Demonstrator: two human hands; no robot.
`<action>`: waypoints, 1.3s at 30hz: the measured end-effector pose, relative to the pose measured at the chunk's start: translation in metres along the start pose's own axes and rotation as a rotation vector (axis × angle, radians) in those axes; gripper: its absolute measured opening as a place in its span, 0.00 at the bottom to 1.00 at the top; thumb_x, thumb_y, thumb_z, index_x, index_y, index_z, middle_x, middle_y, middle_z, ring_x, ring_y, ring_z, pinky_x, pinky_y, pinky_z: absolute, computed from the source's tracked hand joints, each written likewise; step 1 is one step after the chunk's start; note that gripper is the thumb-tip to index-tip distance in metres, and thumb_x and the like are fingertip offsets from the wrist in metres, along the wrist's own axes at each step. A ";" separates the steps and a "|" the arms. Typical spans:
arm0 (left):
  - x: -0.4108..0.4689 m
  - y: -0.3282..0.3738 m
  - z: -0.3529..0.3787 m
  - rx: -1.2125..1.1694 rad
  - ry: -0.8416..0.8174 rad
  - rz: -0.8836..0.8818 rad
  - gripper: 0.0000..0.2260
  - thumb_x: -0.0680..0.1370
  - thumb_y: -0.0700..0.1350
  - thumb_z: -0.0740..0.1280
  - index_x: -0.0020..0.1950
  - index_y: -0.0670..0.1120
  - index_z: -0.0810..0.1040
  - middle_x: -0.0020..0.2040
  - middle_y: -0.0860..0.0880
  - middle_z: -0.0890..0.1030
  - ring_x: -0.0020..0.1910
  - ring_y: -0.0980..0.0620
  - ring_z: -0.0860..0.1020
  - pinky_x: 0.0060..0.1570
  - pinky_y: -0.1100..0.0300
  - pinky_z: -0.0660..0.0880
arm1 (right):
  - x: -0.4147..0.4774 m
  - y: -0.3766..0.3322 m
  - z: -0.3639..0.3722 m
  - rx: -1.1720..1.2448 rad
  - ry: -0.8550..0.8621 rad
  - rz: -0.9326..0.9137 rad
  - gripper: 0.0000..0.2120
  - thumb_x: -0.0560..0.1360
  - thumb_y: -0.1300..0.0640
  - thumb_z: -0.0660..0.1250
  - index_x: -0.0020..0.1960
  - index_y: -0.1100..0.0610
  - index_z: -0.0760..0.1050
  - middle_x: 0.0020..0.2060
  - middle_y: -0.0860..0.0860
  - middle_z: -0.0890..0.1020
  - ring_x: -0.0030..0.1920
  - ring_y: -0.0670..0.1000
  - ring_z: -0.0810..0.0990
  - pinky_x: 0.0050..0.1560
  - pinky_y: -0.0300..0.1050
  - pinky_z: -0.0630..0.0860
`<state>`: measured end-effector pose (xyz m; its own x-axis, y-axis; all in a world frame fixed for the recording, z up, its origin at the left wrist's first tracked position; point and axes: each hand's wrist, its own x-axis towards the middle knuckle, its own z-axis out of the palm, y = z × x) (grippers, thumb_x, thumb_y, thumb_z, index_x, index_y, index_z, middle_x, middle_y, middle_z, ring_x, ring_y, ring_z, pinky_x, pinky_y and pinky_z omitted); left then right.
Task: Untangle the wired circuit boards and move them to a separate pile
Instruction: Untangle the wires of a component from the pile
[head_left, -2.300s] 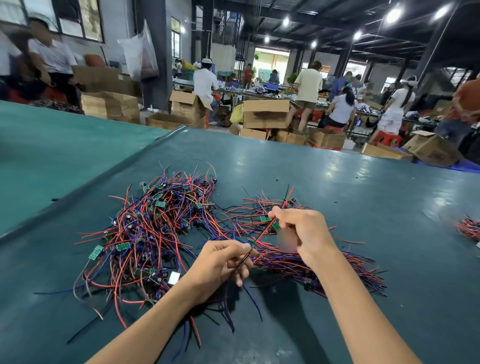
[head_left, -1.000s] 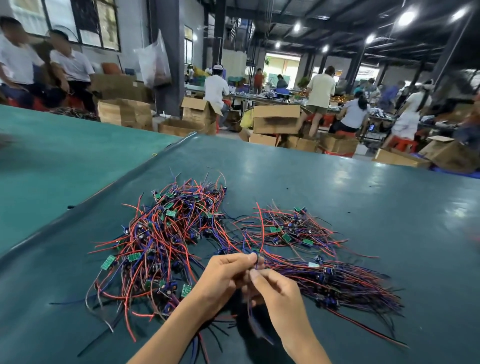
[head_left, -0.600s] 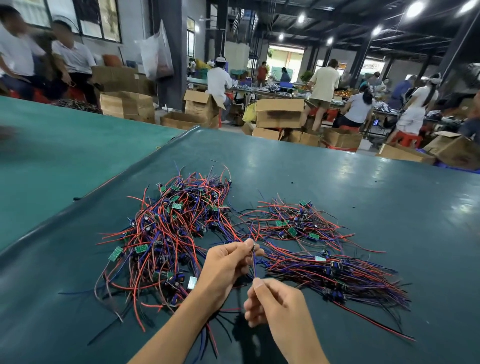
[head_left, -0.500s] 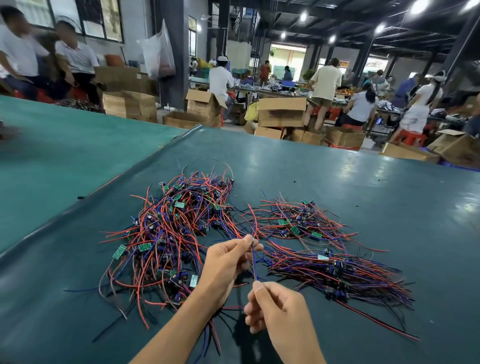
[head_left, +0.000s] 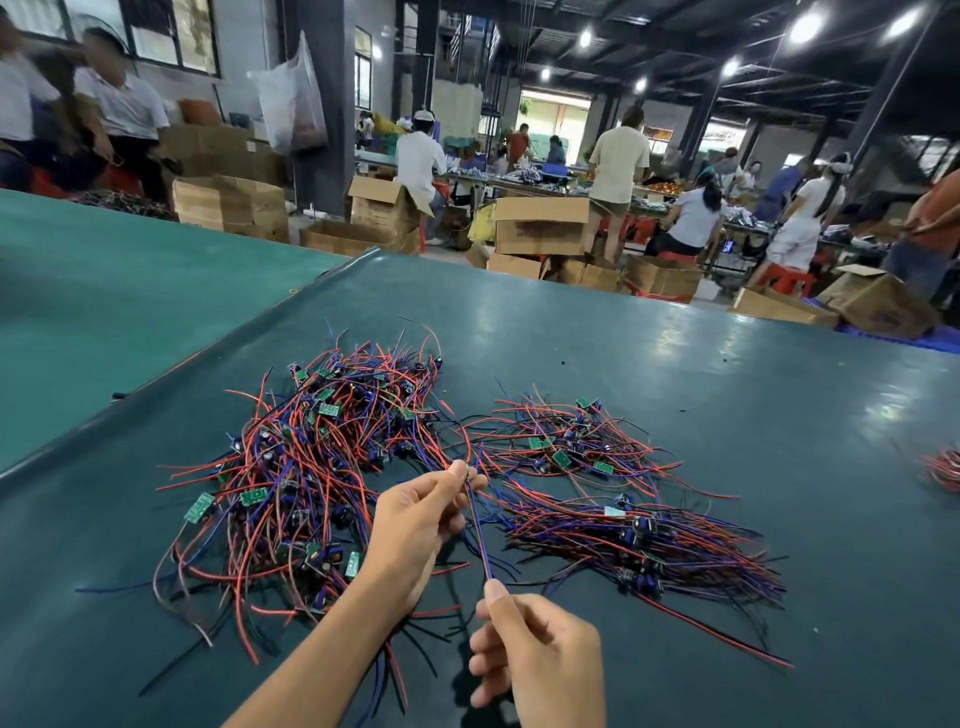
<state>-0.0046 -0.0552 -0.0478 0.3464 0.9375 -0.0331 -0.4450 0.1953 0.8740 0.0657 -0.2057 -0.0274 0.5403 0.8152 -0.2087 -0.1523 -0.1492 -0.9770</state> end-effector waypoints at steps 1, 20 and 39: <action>0.000 0.001 0.001 -0.008 0.008 0.000 0.13 0.76 0.52 0.72 0.39 0.43 0.86 0.45 0.40 0.83 0.43 0.49 0.74 0.36 0.60 0.68 | 0.000 -0.001 0.001 0.016 0.001 0.023 0.14 0.75 0.55 0.74 0.34 0.63 0.83 0.28 0.63 0.80 0.25 0.58 0.78 0.23 0.47 0.75; -0.005 0.009 0.003 -0.137 -0.455 -0.148 0.19 0.73 0.60 0.76 0.44 0.44 0.81 0.31 0.50 0.72 0.38 0.47 0.66 0.42 0.50 0.65 | 0.056 -0.061 0.003 0.039 -0.218 -0.144 0.05 0.75 0.54 0.73 0.47 0.53 0.87 0.30 0.49 0.81 0.27 0.49 0.73 0.23 0.41 0.69; -0.018 0.017 0.006 -0.095 -0.582 -0.271 0.19 0.67 0.54 0.81 0.48 0.42 0.85 0.31 0.46 0.79 0.29 0.50 0.77 0.38 0.57 0.76 | 0.058 -0.058 -0.010 0.219 -0.197 -0.127 0.09 0.63 0.51 0.81 0.35 0.50 0.81 0.34 0.55 0.81 0.28 0.49 0.71 0.25 0.39 0.67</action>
<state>-0.0133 -0.0706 -0.0294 0.8358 0.5472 0.0454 -0.3412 0.4528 0.8238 0.1138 -0.1551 0.0169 0.3993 0.9153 -0.0521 -0.2800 0.0677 -0.9576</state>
